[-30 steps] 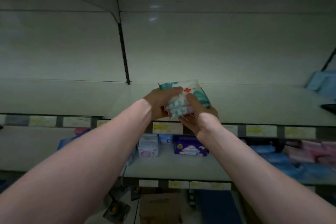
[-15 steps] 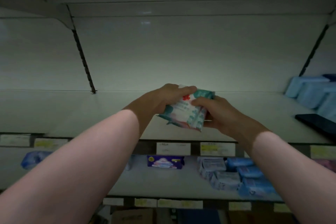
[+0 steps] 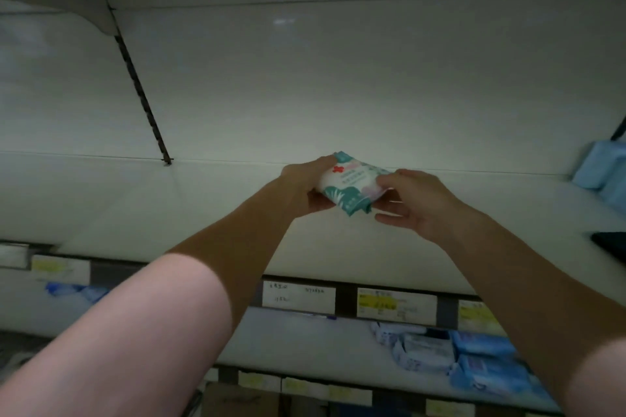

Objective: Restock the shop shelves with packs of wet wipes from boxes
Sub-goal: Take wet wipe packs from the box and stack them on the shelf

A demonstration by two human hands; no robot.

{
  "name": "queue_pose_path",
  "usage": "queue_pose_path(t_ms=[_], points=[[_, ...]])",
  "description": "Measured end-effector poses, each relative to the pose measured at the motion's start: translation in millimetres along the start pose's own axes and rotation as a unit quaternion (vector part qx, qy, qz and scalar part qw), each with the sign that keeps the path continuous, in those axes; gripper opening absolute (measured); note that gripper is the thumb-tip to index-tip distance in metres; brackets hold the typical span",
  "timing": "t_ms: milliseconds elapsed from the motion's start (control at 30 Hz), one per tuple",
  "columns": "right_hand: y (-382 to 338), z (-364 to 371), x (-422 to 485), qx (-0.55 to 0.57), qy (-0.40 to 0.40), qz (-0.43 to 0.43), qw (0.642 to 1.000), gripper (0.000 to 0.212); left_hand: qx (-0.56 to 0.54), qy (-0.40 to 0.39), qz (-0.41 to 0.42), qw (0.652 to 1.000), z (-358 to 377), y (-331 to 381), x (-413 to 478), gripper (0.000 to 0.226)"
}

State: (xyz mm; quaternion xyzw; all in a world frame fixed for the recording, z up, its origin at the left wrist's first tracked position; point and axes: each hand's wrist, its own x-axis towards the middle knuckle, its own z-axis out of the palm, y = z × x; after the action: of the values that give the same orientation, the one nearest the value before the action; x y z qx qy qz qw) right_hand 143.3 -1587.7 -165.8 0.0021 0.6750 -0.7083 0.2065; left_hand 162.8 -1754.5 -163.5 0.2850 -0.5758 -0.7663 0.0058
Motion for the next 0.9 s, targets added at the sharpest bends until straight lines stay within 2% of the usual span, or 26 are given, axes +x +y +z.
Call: queue_pose_path(t_ms=[100, 167, 300, 500, 633, 733, 833, 900], points=[[-0.8, 9.5, 20.0, -0.003, 0.011, -0.001, 1.000, 0.052, 0.033, 0.011, 0.002, 0.999, -6.0, 3.2, 12.0, 0.047], [-1.8, 14.0, 35.1, -0.010, 0.027, -0.003, 1.000, 0.058, 0.105, 0.019, 0.016, 0.994, -9.6, 7.1, 21.6, 0.052], [-4.6, 15.7, 66.6, -0.013, 0.049, -0.017, 0.999, 0.059, 0.189, 0.030, 0.030, 0.981, -12.2, 10.3, 37.9, 0.033], [4.5, 15.0, 108.2, -0.087, 0.067, -0.071, 0.991, 0.043, 0.269, 0.066, 0.104, 0.955, -2.7, -4.2, 68.6, 0.056], [20.1, 8.3, 121.8, -0.178, 0.062, -0.133, 0.973, 0.042, 0.385, 0.113, 0.187, 0.897, 1.2, -17.4, 87.0, 0.058], [30.6, -1.6, 118.4, -0.182, -0.009, -0.151, 0.972, 0.050, 0.446, 0.159, 0.202, 0.857, 5.2, -21.4, 91.1, 0.053], [34.6, -9.9, 115.4, -0.266, -0.094, -0.166, 0.945, 0.058, 0.482, 0.219, 0.227, 0.817, 12.3, -32.1, 90.2, 0.047], [37.7, -11.6, 119.8, -0.319, -0.068, -0.218, 0.920, 0.052, 0.492, 0.239, 0.230, 0.805, 13.7, -39.3, 91.0, 0.045]])
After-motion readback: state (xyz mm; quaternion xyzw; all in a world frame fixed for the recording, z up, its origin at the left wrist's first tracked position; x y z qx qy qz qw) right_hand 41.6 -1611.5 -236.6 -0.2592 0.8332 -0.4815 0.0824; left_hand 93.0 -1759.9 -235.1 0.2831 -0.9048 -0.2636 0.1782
